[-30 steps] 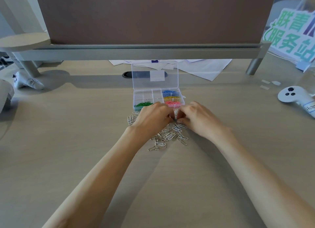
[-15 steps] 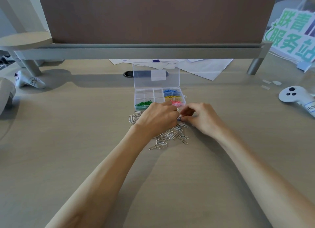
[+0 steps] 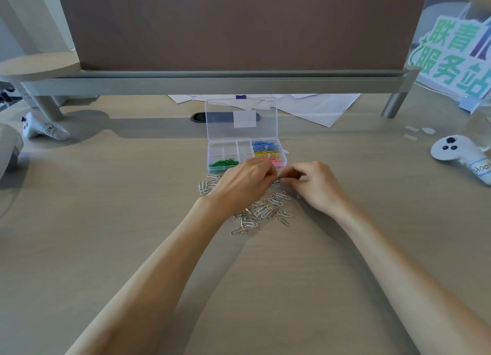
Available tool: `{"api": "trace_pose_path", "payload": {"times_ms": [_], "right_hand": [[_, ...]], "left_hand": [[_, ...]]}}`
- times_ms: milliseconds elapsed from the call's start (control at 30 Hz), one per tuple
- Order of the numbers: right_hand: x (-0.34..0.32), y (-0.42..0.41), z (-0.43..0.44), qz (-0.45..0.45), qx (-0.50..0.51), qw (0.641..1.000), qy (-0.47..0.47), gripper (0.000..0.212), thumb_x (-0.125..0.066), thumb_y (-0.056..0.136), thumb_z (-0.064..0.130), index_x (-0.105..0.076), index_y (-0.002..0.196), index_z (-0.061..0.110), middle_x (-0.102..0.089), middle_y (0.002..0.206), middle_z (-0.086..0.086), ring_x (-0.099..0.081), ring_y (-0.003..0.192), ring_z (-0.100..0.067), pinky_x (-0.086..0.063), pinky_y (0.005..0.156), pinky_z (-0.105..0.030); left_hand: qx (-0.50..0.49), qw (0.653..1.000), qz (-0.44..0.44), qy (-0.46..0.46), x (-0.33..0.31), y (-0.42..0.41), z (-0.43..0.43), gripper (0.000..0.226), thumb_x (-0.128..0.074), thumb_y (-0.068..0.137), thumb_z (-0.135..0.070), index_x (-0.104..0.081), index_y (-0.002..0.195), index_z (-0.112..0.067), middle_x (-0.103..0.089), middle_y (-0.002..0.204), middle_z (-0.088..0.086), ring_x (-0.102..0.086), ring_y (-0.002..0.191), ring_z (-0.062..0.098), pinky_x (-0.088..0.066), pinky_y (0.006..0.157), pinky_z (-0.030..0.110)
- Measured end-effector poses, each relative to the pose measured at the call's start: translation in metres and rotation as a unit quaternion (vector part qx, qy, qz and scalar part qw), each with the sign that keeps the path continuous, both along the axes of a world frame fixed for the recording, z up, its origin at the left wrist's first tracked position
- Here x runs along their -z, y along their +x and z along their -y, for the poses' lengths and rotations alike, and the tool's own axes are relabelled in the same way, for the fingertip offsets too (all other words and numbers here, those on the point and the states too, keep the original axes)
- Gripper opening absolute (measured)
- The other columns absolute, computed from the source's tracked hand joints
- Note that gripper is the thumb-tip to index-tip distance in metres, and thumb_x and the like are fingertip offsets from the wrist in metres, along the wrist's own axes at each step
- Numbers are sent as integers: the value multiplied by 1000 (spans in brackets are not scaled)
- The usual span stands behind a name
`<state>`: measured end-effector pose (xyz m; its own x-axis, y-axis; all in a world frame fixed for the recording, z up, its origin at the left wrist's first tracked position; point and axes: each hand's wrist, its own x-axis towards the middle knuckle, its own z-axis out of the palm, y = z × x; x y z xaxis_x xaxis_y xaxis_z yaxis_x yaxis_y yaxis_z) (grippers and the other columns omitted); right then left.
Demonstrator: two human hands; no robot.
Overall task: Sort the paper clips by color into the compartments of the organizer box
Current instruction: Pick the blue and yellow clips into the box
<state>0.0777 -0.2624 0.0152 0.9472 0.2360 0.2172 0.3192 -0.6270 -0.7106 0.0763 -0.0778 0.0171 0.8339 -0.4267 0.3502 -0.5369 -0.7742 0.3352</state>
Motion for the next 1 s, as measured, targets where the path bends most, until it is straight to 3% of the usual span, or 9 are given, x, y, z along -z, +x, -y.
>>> {"api": "trace_pose_path", "payload": {"times_ms": [100,167,300,400,533,667,733,1000], "right_hand": [[-5,-2,-1,-19,8,998,52,9,-74,82,14,-75,87,21,-72,77,7,-58,64,6,-46,61,-14],[-8,-2,-2,-35,7,996,78,9,-73,83,14,-75,90,20,-72,77,8,-61,68,4,-51,59,-18],[-10,2,-7,-47,-13,994,97,12,-72,84,12,-75,94,18,-70,76,11,-60,67,6,-44,52,-9],[-11,6,-10,-47,-31,994,92,12,-72,84,12,-75,92,21,-71,79,7,-60,71,1,-44,58,-11],[-14,18,-16,-23,-16,996,82,7,-75,82,19,-72,80,25,-72,76,3,-63,71,-11,-48,72,-27],[-29,46,-22,41,32,997,52,1,-74,83,19,-73,83,20,-66,71,12,-58,65,0,-41,61,-7],[-36,63,-25,59,50,997,30,1,-73,84,19,-73,84,19,-65,71,13,-56,64,3,-39,58,-5],[-22,103,-39,33,37,996,-74,7,-71,84,17,-74,88,11,-72,86,-3,-63,81,-16,-52,76,-32]], "left_hand": [[-7,996,-47,-70,-6,-1,4,12,-51,97,-28,-50,106,-19,-61,94,-8,-54,77,14,-41,62,33],[-7,993,-54,-102,-8,-1,4,13,-52,97,-26,-46,106,-18,-60,92,-7,-55,76,15,-45,65,35],[-15,992,-59,-109,-11,-1,2,11,-52,97,-19,-44,105,-19,-59,95,-10,-57,80,16,-51,71,43],[-35,993,-60,-97,-12,-1,-1,10,-50,98,-20,-44,106,-19,-62,99,-10,-56,78,18,-50,70,41],[-96,991,-33,-89,-13,2,-10,10,-43,97,-23,-44,107,-25,-67,101,-10,-59,80,19,-48,65,37],[-150,986,18,-69,-19,3,-25,25,-41,95,-16,-45,118,-23,-63,107,-12,-59,86,17,-47,64,34],[-172,981,34,-79,-23,4,-33,25,-42,94,-15,-46,118,-22,-64,107,-10,-60,86,19,-51,67,36],[-224,970,29,-91,-36,7,-52,23,-41,95,-18,-55,111,-25,-68,103,-9,-61,84,20,-48,69,31]]}}
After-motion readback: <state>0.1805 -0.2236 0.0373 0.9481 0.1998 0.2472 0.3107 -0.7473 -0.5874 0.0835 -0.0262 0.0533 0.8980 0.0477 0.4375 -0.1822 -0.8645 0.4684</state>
